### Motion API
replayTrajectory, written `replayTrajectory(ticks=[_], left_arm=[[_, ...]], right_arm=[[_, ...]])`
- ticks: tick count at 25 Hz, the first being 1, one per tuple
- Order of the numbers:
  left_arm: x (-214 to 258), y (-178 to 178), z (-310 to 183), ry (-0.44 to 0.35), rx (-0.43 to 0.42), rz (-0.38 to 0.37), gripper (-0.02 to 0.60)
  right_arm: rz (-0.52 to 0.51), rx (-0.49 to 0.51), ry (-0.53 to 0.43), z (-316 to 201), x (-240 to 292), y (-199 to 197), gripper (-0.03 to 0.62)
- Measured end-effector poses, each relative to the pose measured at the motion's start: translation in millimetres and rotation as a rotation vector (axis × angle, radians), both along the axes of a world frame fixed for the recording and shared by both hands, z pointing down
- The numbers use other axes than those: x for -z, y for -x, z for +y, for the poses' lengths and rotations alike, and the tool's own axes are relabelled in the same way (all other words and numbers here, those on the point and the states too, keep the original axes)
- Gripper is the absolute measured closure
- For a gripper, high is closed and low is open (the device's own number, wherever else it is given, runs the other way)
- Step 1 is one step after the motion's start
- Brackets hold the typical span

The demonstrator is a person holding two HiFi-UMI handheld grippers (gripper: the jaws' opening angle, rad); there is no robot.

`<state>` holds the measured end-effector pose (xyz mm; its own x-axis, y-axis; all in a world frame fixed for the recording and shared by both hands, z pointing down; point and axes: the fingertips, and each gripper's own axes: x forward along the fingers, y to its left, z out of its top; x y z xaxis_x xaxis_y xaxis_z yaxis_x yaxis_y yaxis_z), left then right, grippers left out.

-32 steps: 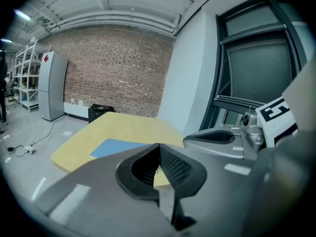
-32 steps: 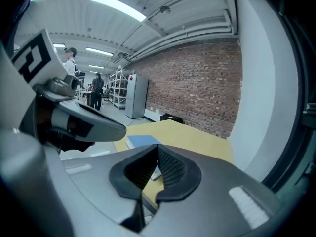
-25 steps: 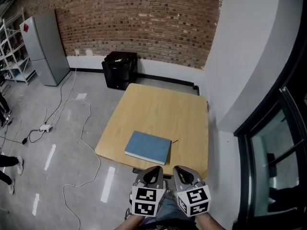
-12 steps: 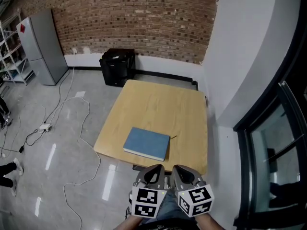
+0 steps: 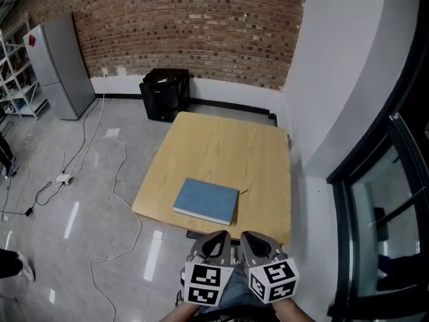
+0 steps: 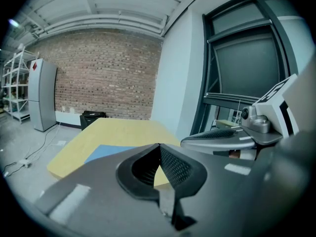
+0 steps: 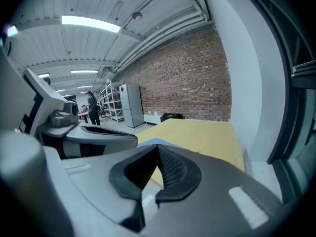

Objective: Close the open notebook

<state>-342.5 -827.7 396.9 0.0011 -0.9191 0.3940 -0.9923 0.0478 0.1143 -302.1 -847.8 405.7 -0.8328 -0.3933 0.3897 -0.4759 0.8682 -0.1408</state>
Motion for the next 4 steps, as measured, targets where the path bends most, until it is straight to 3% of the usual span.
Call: replayTrajectory(ticks=[4], left_arm=[[-10,11,10,0.001,0.004,-0.002,0.571]], right_arm=[[0.006,0.010,-0.002,11,-11,11,0.591]])
